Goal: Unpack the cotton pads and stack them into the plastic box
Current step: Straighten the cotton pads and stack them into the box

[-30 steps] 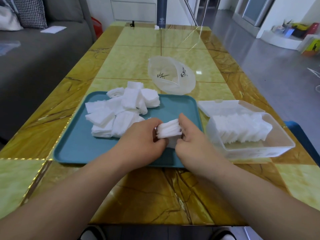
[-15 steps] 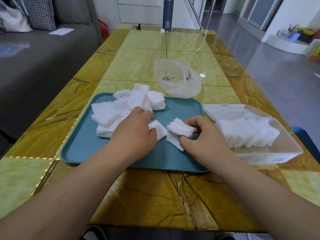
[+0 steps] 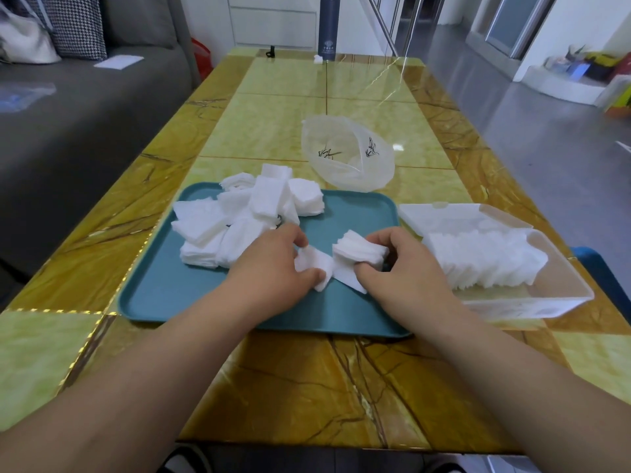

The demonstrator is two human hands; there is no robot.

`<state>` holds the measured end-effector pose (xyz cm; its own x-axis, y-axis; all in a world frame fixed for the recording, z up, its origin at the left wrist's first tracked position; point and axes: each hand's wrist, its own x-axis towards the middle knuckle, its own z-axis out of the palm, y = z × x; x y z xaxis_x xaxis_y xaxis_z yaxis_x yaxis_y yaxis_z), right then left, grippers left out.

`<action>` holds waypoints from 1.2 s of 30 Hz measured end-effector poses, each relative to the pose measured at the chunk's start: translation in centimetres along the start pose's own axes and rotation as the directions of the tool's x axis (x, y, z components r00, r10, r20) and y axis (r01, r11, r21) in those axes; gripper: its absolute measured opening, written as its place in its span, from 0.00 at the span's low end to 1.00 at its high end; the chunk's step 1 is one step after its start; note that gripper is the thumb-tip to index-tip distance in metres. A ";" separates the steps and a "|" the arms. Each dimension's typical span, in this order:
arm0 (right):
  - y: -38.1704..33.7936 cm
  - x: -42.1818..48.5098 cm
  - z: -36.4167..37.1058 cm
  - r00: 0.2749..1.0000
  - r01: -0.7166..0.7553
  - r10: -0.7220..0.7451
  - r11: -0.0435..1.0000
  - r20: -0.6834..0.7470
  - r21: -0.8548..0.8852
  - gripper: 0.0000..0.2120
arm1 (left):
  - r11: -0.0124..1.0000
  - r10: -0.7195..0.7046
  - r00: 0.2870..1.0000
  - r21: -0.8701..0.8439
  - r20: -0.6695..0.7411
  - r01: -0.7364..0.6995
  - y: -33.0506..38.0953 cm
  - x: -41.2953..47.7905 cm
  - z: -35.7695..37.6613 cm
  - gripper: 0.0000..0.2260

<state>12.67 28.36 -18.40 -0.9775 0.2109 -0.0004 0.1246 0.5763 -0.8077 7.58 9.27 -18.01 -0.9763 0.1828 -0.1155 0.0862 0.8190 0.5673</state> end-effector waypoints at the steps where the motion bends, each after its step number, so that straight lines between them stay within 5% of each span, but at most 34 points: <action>1: 0.0 0.0 0.0 1.000 0.002 -0.002 1.000 0.000 0.001 0.11 | 0.999 -0.023 0.999 -0.046 0.028 0.024 0.1 0.0 0.0 0.25; 3: 0.0 0.1 0.0 1.000 -0.001 0.001 1.000 -0.001 0.006 0.11 | 0.988 -0.088 0.992 -0.119 0.086 0.098 0.4 -0.1 -0.2 0.29; 5: 0.0 0.2 0.0 1.000 -0.003 0.003 1.000 -0.007 0.008 0.11 | 0.985 -0.113 0.987 -0.120 0.113 0.127 0.3 -0.1 -0.4 0.20; 8: 0.1 0.2 0.0 1.000 -0.004 0.004 1.000 -0.008 0.019 0.11 | 0.985 -0.093 0.988 -0.133 0.126 0.109 0.3 -0.3 -0.7 0.08; 13: 0.1 0.3 -0.2 1.000 -0.010 0.011 0.999 -0.012 0.042 0.11 | 0.997 0.002 0.998 -0.076 0.070 0.003 -0.1 -1.0 -2.4 0.06; 19: 0.0 0.7 -0.2 1.000 -0.002 0.001 0.992 0.007 0.127 0.11 | 0.899 0.233 0.959 -0.411 0.164 -0.148 0.4 -2.7 -3.5 0.01; 25: -0.2 0.5 -0.2 0.984 0.030 -0.059 0.985 0.166 0.170 0.16 | 0.913 0.249 0.965 -0.352 0.079 -0.207 0.4 -1.6 -2.2 0.04; 36: -0.2 0.5 -0.3 0.976 0.089 -0.119 0.982 0.181 0.168 0.13 | 0.941 0.238 0.971 -0.251 0.008 -0.229 -0.1 -1.1 -1.6 0.07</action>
<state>12.20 28.65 -18.06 -0.9999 -0.0058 -0.0105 0.0068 0.4520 -0.8920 8.34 8.13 -16.68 -0.9262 0.3767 0.0168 0.2546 0.5920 0.7647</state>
